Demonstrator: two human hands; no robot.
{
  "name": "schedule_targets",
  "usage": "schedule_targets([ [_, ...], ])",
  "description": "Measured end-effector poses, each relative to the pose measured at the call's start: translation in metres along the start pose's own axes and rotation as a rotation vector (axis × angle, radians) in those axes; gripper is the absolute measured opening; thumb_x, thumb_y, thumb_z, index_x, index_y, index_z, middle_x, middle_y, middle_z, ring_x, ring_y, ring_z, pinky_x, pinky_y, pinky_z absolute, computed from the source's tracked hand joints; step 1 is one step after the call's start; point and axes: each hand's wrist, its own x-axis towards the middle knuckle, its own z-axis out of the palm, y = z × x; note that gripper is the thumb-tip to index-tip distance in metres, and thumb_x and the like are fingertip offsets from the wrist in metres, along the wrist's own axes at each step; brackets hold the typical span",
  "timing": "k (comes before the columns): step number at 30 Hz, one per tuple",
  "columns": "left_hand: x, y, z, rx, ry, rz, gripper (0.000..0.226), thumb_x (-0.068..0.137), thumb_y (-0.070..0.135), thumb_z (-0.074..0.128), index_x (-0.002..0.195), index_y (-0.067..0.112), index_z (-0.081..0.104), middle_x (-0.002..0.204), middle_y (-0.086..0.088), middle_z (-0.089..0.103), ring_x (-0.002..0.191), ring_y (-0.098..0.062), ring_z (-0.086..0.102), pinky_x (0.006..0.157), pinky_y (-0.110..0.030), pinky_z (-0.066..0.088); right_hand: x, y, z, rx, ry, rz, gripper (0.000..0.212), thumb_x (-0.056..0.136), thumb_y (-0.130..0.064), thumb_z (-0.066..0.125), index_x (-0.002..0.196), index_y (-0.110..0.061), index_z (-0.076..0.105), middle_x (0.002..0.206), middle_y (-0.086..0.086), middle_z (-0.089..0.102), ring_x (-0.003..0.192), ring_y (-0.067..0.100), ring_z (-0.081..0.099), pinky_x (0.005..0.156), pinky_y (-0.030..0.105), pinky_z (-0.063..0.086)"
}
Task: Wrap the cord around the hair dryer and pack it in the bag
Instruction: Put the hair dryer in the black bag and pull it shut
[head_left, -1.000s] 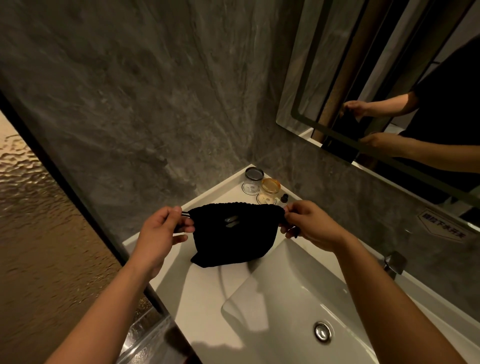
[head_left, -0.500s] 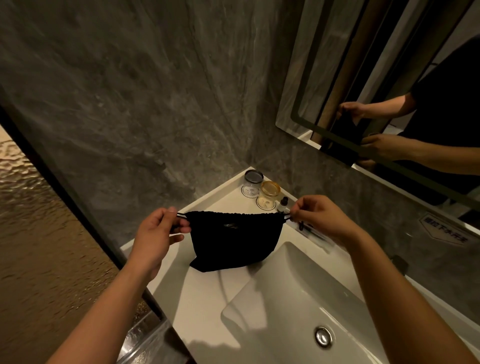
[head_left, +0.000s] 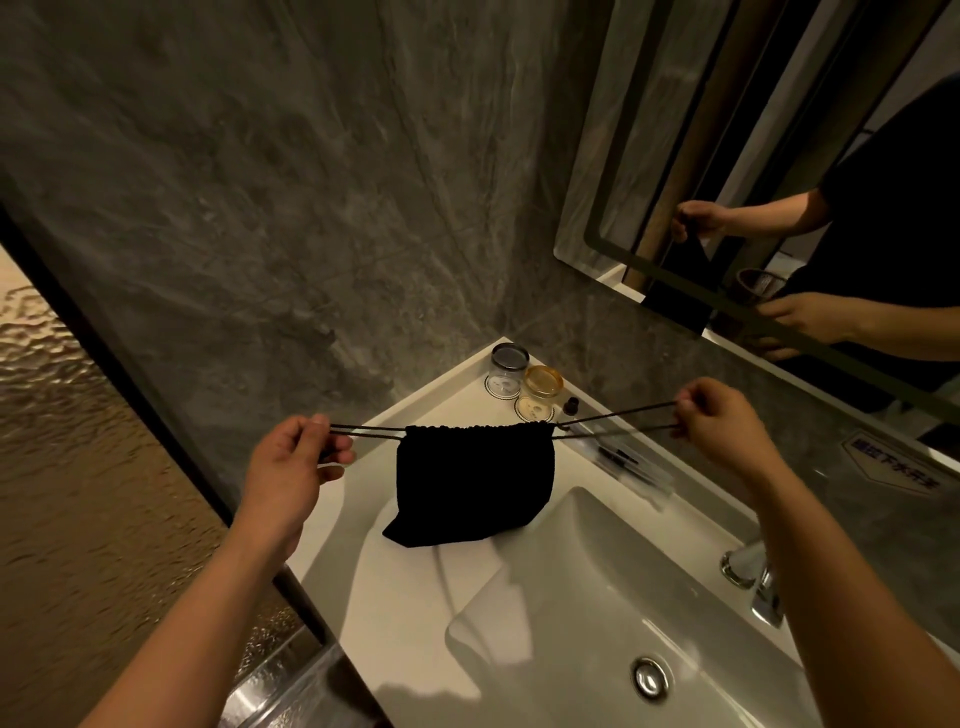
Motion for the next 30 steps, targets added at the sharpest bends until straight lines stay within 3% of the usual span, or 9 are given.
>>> schedule_targets([
  [4, 0.002, 0.001, -0.008, 0.003, 0.06, 0.017, 0.026, 0.104, 0.023, 0.047, 0.085, 0.01, 0.058, 0.08, -0.01, 0.065, 0.07, -0.02, 0.062, 0.066, -0.033, 0.049, 0.002, 0.016, -0.012, 0.15, 0.131, 0.168, 0.014, 0.105, -0.013, 0.045, 0.101, -0.013, 0.058, 0.108, 0.022, 0.064, 0.09, 0.029, 0.064, 0.085, 0.047, 0.057],
  [7, 0.006, -0.001, -0.011, -0.033, 0.081, 0.003, 0.026, 0.103, 0.024, 0.048, 0.085, 0.01, 0.059, 0.079, -0.009, 0.063, 0.066, -0.017, 0.061, 0.065, -0.032, 0.049, -0.003, 0.018, -0.012, 0.3, 0.126, 0.234, 0.014, 0.105, -0.012, 0.045, 0.104, -0.01, 0.059, 0.106, 0.019, 0.063, 0.094, 0.029, 0.064, 0.081, 0.041, 0.055],
  [14, 0.0, 0.003, 0.001, -0.383, 0.03, -0.1, 0.027, 0.102, 0.021, 0.049, 0.077, 0.016, 0.058, 0.083, -0.01, 0.07, 0.077, -0.019, 0.068, 0.08, -0.037, 0.053, -0.014, 0.003, 0.012, 1.299, -0.01, 0.389, 0.03, 0.108, -0.02, 0.034, 0.099, -0.005, 0.057, 0.128, 0.024, 0.067, 0.109, 0.034, 0.074, 0.097, 0.047, 0.052],
  [16, 0.001, 0.005, 0.007, -0.548, -0.024, -0.137, 0.031, 0.102, 0.023, 0.049, 0.071, 0.018, 0.052, 0.089, -0.014, 0.073, 0.088, -0.025, 0.071, 0.088, -0.042, 0.054, -0.017, -0.003, 0.022, 1.602, -0.072, 0.422, 0.029, 0.107, -0.025, 0.034, 0.102, -0.009, 0.058, 0.116, 0.017, 0.074, 0.104, 0.028, 0.076, 0.103, 0.051, 0.045],
  [18, 0.0, 0.009, 0.014, -0.69, -0.066, -0.195, 0.031, 0.101, 0.027, 0.05, 0.071, 0.018, 0.048, 0.086, -0.016, 0.073, 0.091, -0.028, 0.074, 0.086, -0.045, 0.059, -0.02, -0.01, 0.032, 1.759, -0.1, 0.438, 0.028, 0.106, -0.029, 0.038, 0.094, -0.013, 0.056, 0.078, 0.002, 0.067, 0.071, 0.012, 0.069, 0.087, 0.038, 0.049],
  [20, -0.002, 0.012, 0.022, -0.788, -0.077, -0.245, 0.031, 0.1, 0.032, 0.052, 0.072, 0.018, 0.046, 0.064, -0.01, 0.063, 0.066, -0.024, 0.069, 0.077, -0.043, 0.061, -0.024, -0.019, 0.039, 1.591, -0.129, 0.424, 0.03, 0.106, -0.029, 0.04, 0.08, -0.016, 0.048, 0.061, -0.003, 0.043, 0.051, 0.008, 0.039, 0.059, 0.021, 0.038],
  [22, -0.004, 0.015, 0.028, -0.77, -0.076, -0.251, 0.034, 0.1, 0.034, 0.051, 0.07, 0.02, 0.042, 0.053, -0.002, 0.039, 0.047, -0.017, 0.045, 0.062, -0.034, 0.053, -0.026, -0.023, 0.043, 0.982, -0.095, 0.218, 0.027, 0.107, -0.026, 0.04, 0.085, -0.015, 0.05, 0.065, -0.001, 0.043, 0.053, 0.012, 0.038, 0.051, 0.025, 0.033],
  [26, -0.009, 0.019, 0.036, -0.507, -0.128, -0.126, 0.038, 0.103, 0.031, 0.045, 0.066, 0.024, 0.038, 0.057, 0.002, 0.023, 0.048, -0.013, 0.021, 0.047, -0.028, 0.026, -0.032, -0.025, 0.048, -0.089, -0.286, -0.25, 0.016, 0.108, -0.025, 0.041, 0.104, -0.015, 0.053, 0.09, -0.001, 0.07, 0.083, 0.017, 0.066, 0.076, 0.037, 0.054],
  [30, -0.011, 0.021, 0.036, -0.297, -0.137, -0.002, 0.041, 0.104, 0.03, 0.046, 0.065, 0.024, 0.034, 0.06, -0.001, 0.019, 0.049, -0.013, 0.019, 0.045, -0.029, 0.019, -0.036, -0.025, 0.051, -0.496, -0.465, -0.328, 0.023, 0.106, -0.03, 0.043, 0.105, -0.017, 0.063, 0.095, 0.004, 0.069, 0.089, 0.021, 0.064, 0.085, 0.045, 0.055],
])
